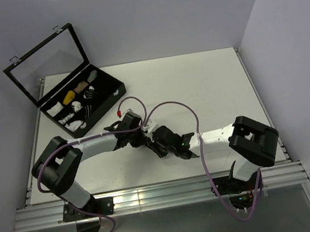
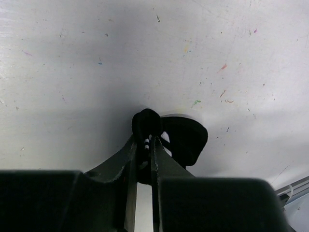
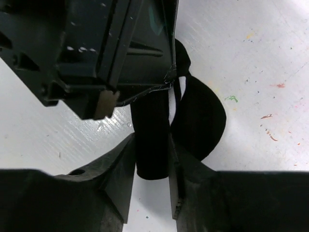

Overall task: Roll the socks
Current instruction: Roll the sock at the center of the board.

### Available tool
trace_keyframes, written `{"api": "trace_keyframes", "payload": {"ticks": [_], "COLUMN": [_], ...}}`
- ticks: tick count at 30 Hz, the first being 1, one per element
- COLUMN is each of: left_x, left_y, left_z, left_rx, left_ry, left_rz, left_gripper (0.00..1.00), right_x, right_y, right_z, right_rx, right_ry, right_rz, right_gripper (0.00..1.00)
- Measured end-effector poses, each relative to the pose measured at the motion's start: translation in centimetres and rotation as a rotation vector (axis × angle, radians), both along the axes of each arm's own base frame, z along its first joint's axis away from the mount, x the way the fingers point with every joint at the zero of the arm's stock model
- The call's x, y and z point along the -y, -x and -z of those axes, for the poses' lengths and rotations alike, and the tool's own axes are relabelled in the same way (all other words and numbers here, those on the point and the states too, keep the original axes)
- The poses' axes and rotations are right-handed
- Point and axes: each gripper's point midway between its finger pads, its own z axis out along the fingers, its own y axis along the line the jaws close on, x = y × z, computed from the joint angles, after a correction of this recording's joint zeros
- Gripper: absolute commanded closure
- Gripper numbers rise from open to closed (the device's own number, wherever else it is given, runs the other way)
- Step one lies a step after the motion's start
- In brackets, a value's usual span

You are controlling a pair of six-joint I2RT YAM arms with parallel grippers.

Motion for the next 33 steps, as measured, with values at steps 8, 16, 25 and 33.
{"api": "trace_keyframes", "payload": {"ticks": [8, 16, 25, 33], "left_x": [-0.2, -2.4, -3.5, -2.5], "left_y": [-0.1, 0.8, 0.7, 0.6], "left_z": [0.0, -1.4, -2.5, -2.1], "left_rx": [0.002, 0.046, 0.104, 0.101], "left_ry": [-0.006, 0.011, 0.055, 0.091], "left_rz": [-0.009, -0.077, -0.121, -0.098], "left_gripper": [0.63, 0.28, 0.24, 0.27], "right_x": [-0.1, -0.1, 0.2, 0.3], "right_y": [-0.1, -0.4, -0.8, -0.5], "right_z": [-0.2, -0.5, -1.7, -0.6], "right_rx": [0.013, -0.17, -0.49, -0.702], "right_ry": [0.011, -0.132, -0.421, -0.557], "right_rz": [0.014, 0.021, 0.026, 0.034], "right_gripper": [1.0, 1.0, 1.0, 1.0]}}
